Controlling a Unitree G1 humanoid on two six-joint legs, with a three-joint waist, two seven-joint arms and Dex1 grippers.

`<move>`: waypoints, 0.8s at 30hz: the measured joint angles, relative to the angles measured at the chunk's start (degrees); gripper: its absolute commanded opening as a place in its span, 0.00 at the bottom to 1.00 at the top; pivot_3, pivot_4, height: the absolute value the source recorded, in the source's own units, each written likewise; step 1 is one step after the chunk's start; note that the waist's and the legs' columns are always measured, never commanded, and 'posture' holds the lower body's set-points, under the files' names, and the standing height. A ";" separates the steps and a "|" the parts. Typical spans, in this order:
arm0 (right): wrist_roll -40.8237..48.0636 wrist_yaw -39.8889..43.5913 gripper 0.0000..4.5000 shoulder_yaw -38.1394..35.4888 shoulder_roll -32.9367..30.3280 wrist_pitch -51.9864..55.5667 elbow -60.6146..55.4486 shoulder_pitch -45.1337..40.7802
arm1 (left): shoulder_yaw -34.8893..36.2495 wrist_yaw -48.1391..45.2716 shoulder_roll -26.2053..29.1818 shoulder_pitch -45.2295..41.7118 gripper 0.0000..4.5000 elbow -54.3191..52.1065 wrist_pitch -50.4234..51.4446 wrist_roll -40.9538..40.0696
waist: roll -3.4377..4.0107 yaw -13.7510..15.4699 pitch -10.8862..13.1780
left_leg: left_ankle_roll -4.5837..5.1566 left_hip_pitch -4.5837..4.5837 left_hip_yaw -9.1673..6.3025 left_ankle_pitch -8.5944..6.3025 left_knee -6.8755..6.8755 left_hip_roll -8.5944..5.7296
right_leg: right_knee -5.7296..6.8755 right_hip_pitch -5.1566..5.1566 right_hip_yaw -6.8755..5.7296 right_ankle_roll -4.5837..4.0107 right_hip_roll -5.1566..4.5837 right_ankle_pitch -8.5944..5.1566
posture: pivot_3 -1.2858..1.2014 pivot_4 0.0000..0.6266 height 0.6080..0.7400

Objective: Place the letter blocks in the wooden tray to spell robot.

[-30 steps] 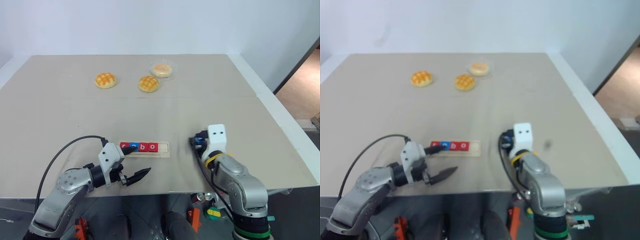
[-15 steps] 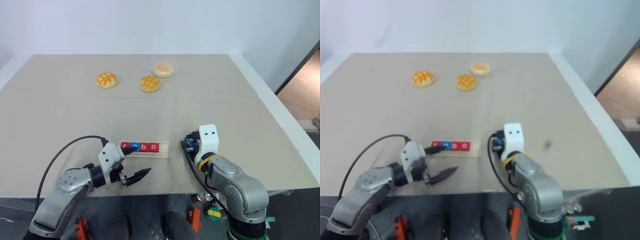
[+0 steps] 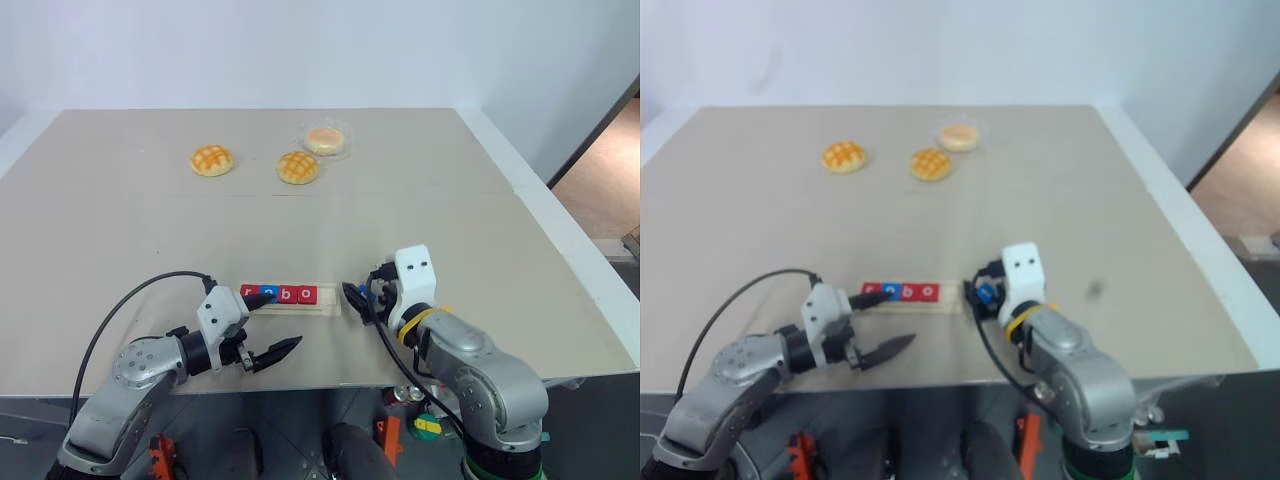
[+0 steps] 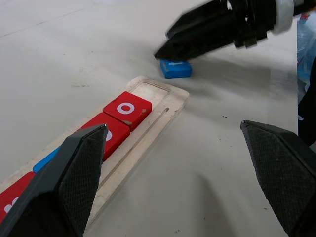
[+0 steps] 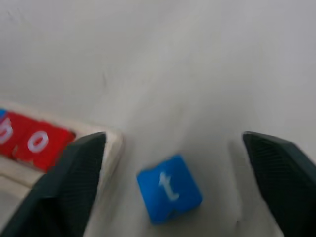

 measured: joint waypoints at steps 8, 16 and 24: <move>2.33 25.62 0.99 1.22 -17.75 -21.14 23.75 -10.46 | -1.35 -0.78 -0.04 -2.23 1.00 2.11 -0.30 0.03 | -0.02 0.05 0.02 | 0.04 0.00 0.02 -0.02 -0.05 -0.03 | -0.11 0.03 -0.01 0.15 0.02 0.03 | 0.52 0.24 1.00; 2.66 56.71 0.99 10.74 -23.51 -43.72 42.43 -15.55 | -1.66 -1.14 0.05 -2.29 1.00 2.28 -1.39 0.78 | 0.06 -0.05 0.08 | 0.25 -0.01 0.02 -0.18 -0.07 -0.03 | -0.10 0.03 0.00 0.27 0.02 -0.07 | 0.52 0.24 1.00; 0.28 69.73 0.99 14.64 -24.30 -51.89 53.42 -20.59 | -1.38 -0.66 0.21 -0.74 1.00 2.15 -1.40 1.15 | 0.07 0.24 0.10 | 0.25 0.00 -0.02 -0.17 0.03 -0.03 | -0.07 0.08 -0.04 0.26 0.01 -0.01 | 0.52 0.24 1.00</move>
